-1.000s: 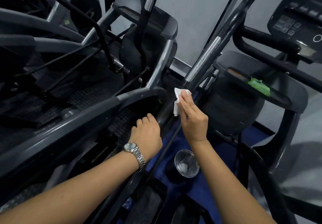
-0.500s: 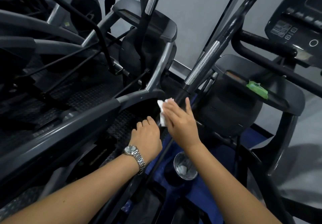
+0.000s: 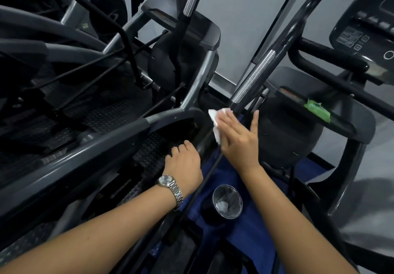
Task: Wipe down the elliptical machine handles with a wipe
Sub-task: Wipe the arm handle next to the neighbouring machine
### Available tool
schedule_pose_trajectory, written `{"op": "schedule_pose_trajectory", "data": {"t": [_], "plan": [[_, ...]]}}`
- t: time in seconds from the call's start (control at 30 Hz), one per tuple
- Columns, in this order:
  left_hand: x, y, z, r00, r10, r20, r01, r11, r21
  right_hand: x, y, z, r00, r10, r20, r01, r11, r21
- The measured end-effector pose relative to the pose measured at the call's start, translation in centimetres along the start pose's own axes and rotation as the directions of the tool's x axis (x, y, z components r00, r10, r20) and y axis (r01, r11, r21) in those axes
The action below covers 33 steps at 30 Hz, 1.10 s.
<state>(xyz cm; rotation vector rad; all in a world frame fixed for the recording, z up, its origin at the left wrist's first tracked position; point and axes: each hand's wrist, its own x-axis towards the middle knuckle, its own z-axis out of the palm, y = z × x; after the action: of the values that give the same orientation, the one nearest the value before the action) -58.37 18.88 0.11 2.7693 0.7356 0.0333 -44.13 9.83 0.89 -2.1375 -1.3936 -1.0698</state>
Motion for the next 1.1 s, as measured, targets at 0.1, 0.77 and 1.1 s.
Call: {"op": "schedule_pose_trajectory", "data": {"t": [0.1, 0.77, 1.1], "plan": [[0.0, 0.0, 0.0, 1.0, -0.003, -0.003, 0.003, 1.0, -0.003, 0.3, -2.0, 0.6, 0.998, -0.011, 0.054, 0.01, 1.0, 0.005], [-0.2, -0.1, 0.0, 1.0, 0.007, 0.007, -0.007, 1.0, 0.009, -2.2, -4.9, 1.4, 0.839, 0.536, -0.099, -0.485, 0.817, 0.313], [0.0, 0.1, -0.4, 0.999, -0.005, 0.04, 0.005, 1.0, -0.002, 1.8, -7.6, 0.1, 0.362, 0.93, 0.056, -0.757, 0.258, 0.601]]}}
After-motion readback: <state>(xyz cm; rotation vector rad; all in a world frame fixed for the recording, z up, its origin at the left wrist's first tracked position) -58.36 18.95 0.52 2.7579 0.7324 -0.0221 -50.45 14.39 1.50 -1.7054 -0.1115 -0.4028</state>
